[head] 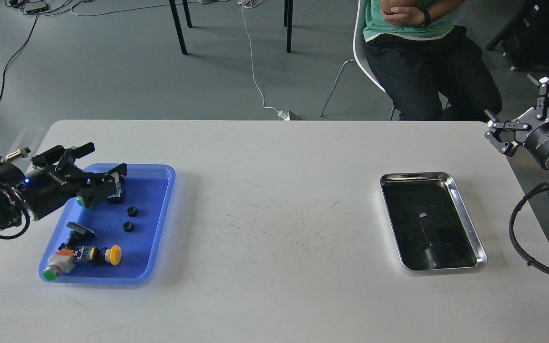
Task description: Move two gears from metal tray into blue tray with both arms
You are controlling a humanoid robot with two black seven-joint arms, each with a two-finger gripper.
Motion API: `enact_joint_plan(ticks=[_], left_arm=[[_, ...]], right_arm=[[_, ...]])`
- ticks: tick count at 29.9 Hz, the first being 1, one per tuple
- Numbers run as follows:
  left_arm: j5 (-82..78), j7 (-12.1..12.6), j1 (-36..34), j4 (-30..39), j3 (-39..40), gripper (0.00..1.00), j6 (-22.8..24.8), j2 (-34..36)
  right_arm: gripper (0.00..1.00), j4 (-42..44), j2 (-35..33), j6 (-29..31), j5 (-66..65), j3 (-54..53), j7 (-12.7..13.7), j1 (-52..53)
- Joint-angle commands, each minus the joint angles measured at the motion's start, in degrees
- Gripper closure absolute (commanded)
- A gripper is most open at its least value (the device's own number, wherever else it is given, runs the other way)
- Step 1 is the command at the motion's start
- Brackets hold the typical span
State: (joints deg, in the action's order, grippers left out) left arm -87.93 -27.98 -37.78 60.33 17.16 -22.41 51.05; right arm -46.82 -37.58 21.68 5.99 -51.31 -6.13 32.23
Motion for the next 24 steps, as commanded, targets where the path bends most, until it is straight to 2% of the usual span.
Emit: enact_joint_plan(ticks=[1, 5, 11, 14, 20, 24], left_arm=[[21.7, 0.0, -7.5, -0.6, 0.0, 0.04, 6.9, -4.9], [44.2, 0.0, -13.3, -3.4, 0.1, 0.04, 12.5, -9.4], [70.1, 4.2, -15.7, -9.1, 3.7, 0.04, 20.5, -17.6], [75.6, 5.4, -15.6, -14.2, 6.7, 0.04, 23.5, -21.7], [80.4, 6.5, -14.9, -26.1, 12.1, 0.04, 40.3, -24.9], [80.9, 6.5, -13.9, -29.4, 12.1, 0.03, 46.8, -25.6]], right_arm=[[0.04, 0.1, 1.0, -0.3, 0.1, -0.4, 0.0, 0.6], [0.04, 0.1, 1.4, -0.6, 0.2, -0.5, 0.0, 1.0], [0.04, -0.2, 1.4, -1.2, 0.2, -0.6, 0.2, 1.3], [0.04, -1.3, 0.6, -0.7, 0.2, 0.1, 0.7, 1.3], [0.04, -7.0, -4.0, -0.6, -1.8, 0.5, 1.1, 1.4], [0.04, -9.7, -4.9, -0.3, -3.3, 0.3, 2.2, 1.9]])
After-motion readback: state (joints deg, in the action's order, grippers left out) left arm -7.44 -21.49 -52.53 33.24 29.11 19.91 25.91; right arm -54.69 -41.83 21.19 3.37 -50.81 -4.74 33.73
